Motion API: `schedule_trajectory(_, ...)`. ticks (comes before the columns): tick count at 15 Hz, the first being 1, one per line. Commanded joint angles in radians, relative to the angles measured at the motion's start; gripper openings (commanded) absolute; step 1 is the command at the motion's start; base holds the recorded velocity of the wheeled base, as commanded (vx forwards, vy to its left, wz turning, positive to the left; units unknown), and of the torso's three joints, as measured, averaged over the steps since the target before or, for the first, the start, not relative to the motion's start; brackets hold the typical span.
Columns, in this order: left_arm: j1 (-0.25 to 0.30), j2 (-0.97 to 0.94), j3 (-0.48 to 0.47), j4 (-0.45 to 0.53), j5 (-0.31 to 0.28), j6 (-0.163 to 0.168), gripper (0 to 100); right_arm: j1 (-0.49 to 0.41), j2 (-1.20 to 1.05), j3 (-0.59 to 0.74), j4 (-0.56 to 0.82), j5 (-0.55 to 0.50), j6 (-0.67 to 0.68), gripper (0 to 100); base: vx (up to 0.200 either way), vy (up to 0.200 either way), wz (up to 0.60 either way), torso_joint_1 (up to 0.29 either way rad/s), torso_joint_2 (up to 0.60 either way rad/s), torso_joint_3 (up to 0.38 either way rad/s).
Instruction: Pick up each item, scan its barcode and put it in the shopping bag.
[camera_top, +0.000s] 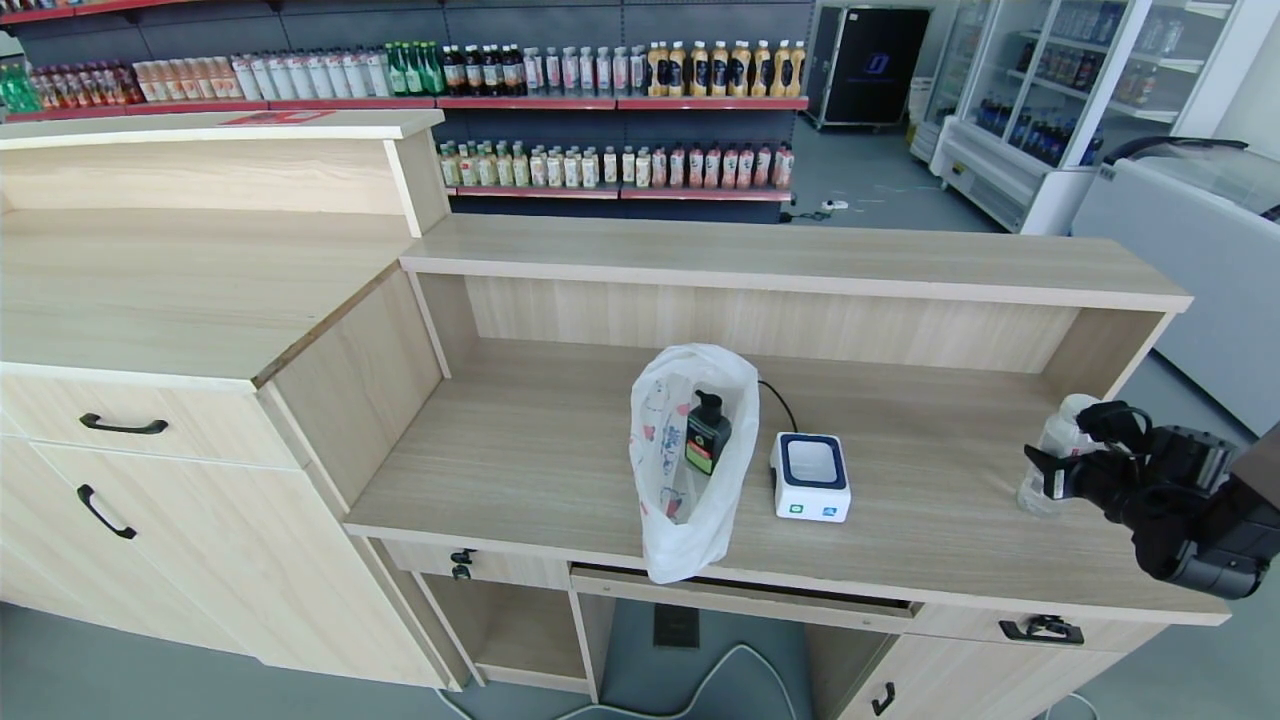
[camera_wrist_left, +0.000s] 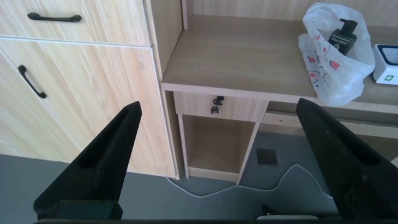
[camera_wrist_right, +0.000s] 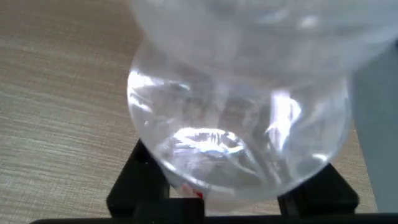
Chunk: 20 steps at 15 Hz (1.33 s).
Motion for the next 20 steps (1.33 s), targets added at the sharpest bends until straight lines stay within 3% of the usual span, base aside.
schedule_trajectory(1, 0.0, 0.0, 0.0, 0.0, 0.0, 0.001, 100, -0.002, 0.024, -0.021, 0.002, -0.001, -0.001, 0, 0.0, 0.0, 0.0, 0.0, 0.0, 0.0)
schedule_trajectory(11, 0.0, 0.0, 0.0, 0.0, 0.0, -0.001, 100, 0.003, -0.057, -0.03, 0.057, 0.002, 0.035, 0, 0.0, 0.0, 0.0, 0.0, 0.0, 0.0)
schedule_trajectory(16, 0.0, 0.0, 0.0, 0.0, 0.0, 0.001, 100, 0.075, -0.515, -0.137, 0.863, 0.025, 0.44, 0, 0.0, 0.0, 0.0, 0.0, 0.0, 0.0)
schedule_trajectory(17, 0.0, 0.0, 0.0, 0.0, 0.0, -0.001, 100, 0.086, -0.594, -0.145, 0.959, 0.091, 0.486, 0, 0.0, 0.0, 0.0, 0.0, 0.0, 0.0)
schedule_trajectory(20, 0.0, 0.0, 0.0, 0.0, 0.0, -0.001, 100, 0.084, -0.805, -0.073, 1.082, 0.45, 0.516, 0, 0.0, 0.0, 0.0, 0.0, 0.0, 0.0)
